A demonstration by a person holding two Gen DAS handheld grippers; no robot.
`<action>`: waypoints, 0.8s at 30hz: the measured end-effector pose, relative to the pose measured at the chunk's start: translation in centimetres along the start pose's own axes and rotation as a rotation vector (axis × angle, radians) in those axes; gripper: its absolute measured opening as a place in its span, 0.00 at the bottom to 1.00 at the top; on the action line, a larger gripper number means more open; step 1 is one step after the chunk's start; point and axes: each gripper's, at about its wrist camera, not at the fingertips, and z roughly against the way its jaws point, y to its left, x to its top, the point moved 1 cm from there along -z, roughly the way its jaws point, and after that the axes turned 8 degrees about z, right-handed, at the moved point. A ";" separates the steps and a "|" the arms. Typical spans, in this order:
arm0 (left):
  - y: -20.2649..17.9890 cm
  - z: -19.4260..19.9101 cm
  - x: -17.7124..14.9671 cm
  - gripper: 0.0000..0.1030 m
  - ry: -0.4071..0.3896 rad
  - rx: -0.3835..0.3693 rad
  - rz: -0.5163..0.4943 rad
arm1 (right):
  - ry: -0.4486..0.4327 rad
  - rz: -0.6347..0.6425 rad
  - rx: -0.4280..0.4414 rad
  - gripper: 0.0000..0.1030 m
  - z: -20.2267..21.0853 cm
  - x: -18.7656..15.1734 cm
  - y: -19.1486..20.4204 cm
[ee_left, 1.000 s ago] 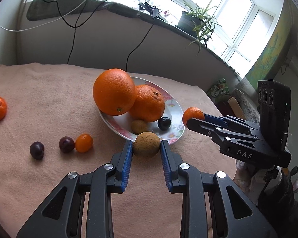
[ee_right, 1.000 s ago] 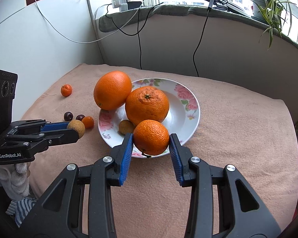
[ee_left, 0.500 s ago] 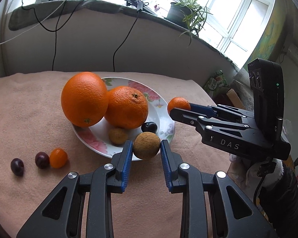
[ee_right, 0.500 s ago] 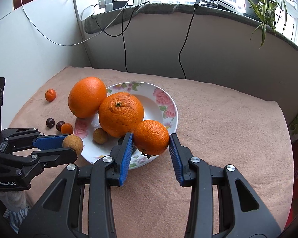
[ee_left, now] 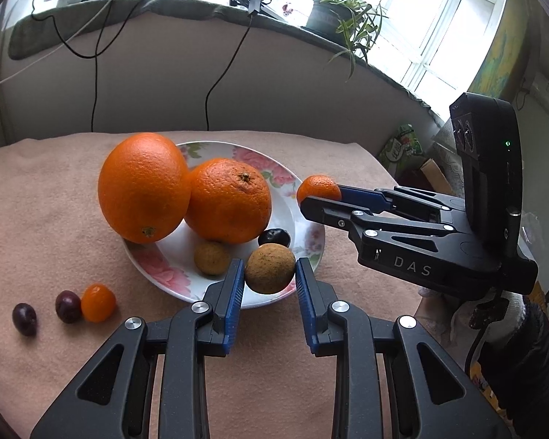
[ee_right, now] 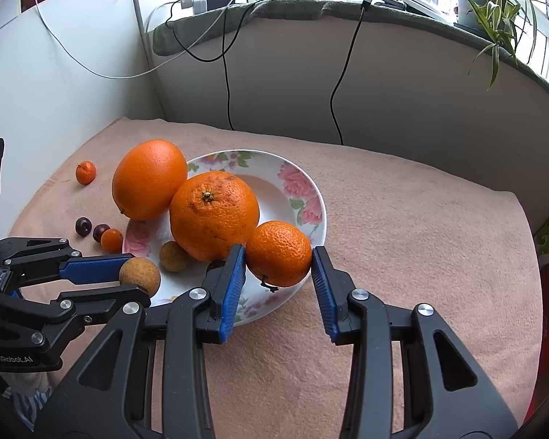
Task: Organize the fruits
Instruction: 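Carry the mandarin and kiwi to the plate and open both tools, then grasp a dark cherry with the right tool while the left tool grasps a dark plum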
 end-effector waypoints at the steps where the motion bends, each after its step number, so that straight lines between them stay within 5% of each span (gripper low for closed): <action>1: 0.0 0.0 0.0 0.26 0.000 -0.001 -0.001 | 0.001 -0.001 0.002 0.38 -0.1 0.0 0.0; 10: -0.1 0.0 0.1 0.27 -0.006 0.006 -0.009 | 0.003 0.000 -0.006 0.38 -0.3 0.1 0.1; 13: -0.1 0.0 0.1 0.27 -0.003 0.010 -0.014 | -0.006 -0.004 -0.017 0.51 -0.1 0.1 0.1; 15: -0.2 0.0 0.1 0.34 -0.004 0.012 -0.018 | -0.022 -0.016 -0.027 0.69 0.3 0.1 0.0; 17: -0.1 0.1 0.1 0.34 -0.007 0.015 -0.021 | -0.034 -0.022 -0.044 0.73 0.6 0.2 -0.1; 20: 0.0 0.4 0.0 0.53 -0.018 0.026 -0.020 | -0.039 -0.031 -0.052 0.80 0.8 0.2 -0.2; 23: 0.0 0.8 0.0 0.57 -0.029 0.024 -0.025 | -0.046 -0.033 -0.057 0.84 1.1 0.1 -0.1; 24: 0.0 0.9 0.0 0.65 -0.032 0.030 -0.028 | -0.046 -0.034 -0.056 0.84 1.1 0.1 -0.1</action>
